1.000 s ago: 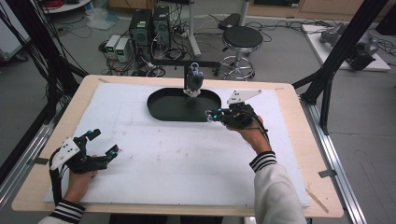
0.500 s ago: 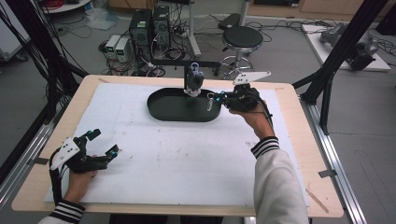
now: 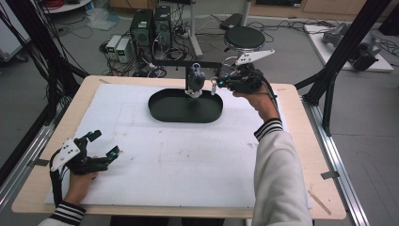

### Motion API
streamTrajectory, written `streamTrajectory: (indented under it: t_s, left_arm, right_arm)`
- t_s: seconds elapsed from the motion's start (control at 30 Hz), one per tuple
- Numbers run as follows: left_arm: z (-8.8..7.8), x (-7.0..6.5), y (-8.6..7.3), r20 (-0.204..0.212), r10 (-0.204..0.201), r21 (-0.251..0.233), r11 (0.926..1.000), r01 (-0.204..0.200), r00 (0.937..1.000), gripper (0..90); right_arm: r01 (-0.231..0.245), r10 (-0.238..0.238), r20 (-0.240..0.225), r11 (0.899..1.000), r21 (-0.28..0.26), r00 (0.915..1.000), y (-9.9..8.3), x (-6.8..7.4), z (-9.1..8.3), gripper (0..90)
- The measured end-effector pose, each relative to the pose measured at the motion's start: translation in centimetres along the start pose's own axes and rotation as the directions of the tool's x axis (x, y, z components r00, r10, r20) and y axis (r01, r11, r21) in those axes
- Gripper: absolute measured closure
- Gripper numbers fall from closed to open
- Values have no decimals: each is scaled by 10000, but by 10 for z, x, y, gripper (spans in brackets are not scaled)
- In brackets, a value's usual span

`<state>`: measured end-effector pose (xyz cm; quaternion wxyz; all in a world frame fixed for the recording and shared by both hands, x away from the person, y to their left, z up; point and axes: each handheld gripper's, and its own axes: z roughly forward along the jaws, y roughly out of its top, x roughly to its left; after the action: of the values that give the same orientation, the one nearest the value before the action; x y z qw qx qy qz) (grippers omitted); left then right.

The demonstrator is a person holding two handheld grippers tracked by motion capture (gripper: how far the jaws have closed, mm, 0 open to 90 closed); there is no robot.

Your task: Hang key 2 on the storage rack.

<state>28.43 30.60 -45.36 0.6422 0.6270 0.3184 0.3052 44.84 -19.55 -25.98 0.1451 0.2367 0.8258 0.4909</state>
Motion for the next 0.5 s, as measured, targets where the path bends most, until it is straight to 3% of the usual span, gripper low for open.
streamTrajectory:
  t_s: [0.5]
  left_arm:
    - [0,0,0,-2,-1,18,10000,1,10000,49]
  right_arm:
    - [211,-204,-138,9987,473,9997,23,-22,0,882]
